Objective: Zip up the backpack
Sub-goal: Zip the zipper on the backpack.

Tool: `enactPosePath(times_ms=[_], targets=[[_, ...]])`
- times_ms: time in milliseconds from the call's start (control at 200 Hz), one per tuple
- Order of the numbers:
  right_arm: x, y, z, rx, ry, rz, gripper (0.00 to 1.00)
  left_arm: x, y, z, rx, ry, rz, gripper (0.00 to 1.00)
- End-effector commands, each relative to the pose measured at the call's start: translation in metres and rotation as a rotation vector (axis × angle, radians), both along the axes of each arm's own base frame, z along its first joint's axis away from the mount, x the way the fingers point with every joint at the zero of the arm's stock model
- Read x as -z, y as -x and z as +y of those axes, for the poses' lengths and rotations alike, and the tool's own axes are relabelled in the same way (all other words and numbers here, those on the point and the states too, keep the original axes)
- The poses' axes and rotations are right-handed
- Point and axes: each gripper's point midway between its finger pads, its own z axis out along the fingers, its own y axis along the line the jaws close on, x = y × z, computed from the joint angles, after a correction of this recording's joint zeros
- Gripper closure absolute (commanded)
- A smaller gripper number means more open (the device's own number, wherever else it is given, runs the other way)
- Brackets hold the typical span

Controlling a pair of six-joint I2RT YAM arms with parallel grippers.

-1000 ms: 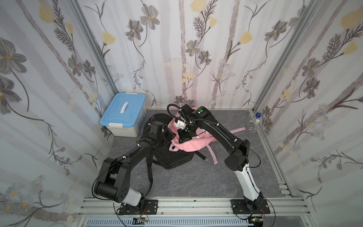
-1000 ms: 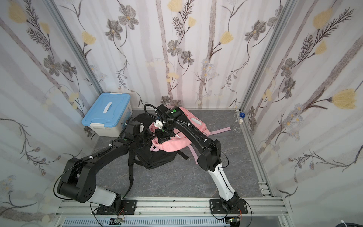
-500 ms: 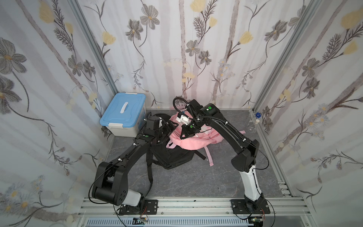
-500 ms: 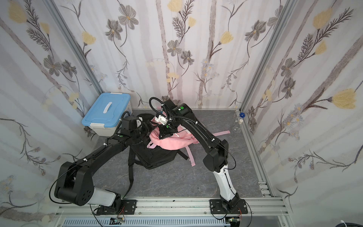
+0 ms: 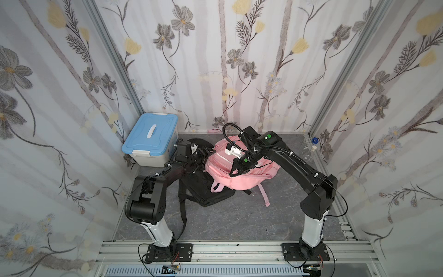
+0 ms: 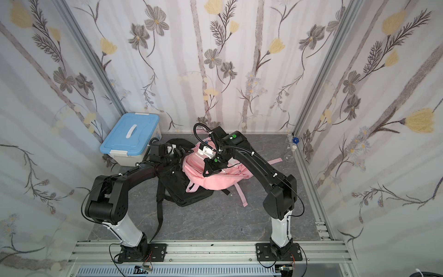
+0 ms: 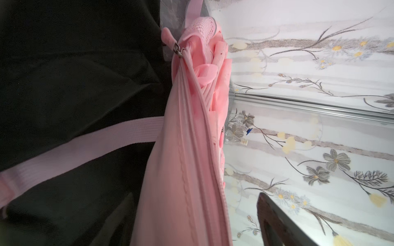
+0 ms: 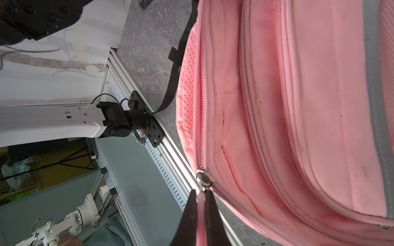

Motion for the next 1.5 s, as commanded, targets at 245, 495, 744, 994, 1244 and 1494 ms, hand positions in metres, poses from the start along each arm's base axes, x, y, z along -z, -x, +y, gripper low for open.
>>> enactPosePath(times_ms=[245,495,744,994,1244,1494], targets=[[-0.014,-0.002,-0.003,-0.009,-0.083,-0.015,1.0,-0.037,-0.012,-0.019,0.064,0.241,-0.101,1.0],[-0.028,-0.042,0.001,0.047,-0.102,-0.086,1.0,-0.09,-0.037,-0.015,-0.011,0.322,-0.276,1.0],[-0.064,-0.09,0.012,0.049,-0.168,-0.201,1.0,-0.165,-0.035,0.005,-0.095,0.165,-0.494,1.0],[-0.003,-0.079,0.007,0.024,0.0,-0.098,1.0,-0.137,0.04,0.024,-0.084,-0.319,-0.521,1.0],[0.005,-0.058,0.012,0.006,0.043,-0.088,1.0,-0.076,0.081,0.034,-0.064,-0.439,-0.443,1.0],[0.014,-0.039,0.015,-0.004,0.101,-0.102,1.0,-0.05,0.097,0.043,-0.071,-0.508,-0.396,1.0]])
